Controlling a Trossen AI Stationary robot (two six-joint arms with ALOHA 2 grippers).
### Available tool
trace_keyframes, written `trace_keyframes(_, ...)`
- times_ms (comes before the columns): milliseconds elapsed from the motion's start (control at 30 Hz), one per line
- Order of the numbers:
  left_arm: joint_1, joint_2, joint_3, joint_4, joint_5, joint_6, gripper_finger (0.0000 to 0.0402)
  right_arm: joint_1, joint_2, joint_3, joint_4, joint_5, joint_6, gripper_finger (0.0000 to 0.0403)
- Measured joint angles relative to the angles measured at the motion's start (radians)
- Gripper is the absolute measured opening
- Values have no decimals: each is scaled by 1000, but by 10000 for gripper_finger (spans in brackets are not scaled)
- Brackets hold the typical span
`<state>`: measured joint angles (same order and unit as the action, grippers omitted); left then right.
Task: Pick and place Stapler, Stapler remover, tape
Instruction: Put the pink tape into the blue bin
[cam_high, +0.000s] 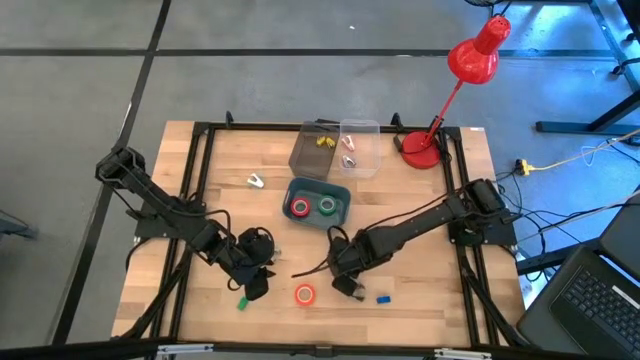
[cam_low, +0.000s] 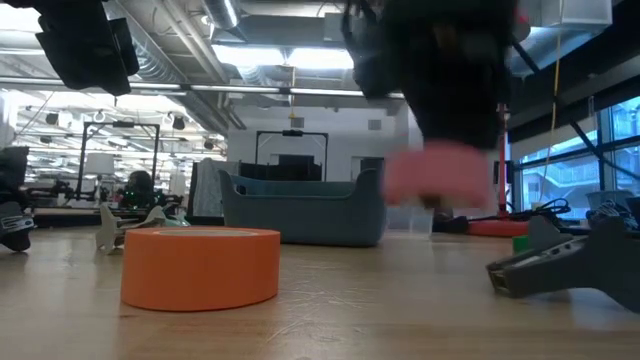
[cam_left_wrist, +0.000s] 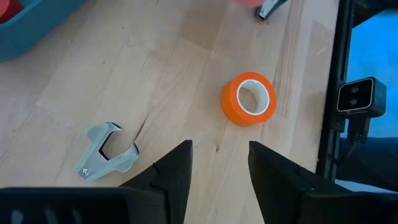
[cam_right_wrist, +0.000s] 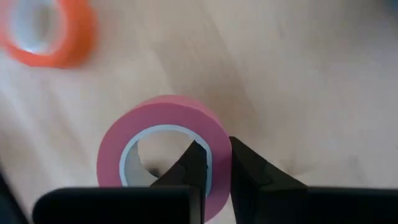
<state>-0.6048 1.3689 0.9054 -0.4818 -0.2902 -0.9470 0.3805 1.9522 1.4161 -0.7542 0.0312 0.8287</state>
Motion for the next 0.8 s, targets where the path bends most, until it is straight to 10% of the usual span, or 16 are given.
trace_keyframes(367, 0, 0, 0, 0, -20, 8, 148, -262, -3, 379, -221, 23, -314, 37)
trace_keyframes(800, 1, 0, 0, 0, -58, 7, 148, -470, 108, 414, -206, -26, -545, 37)
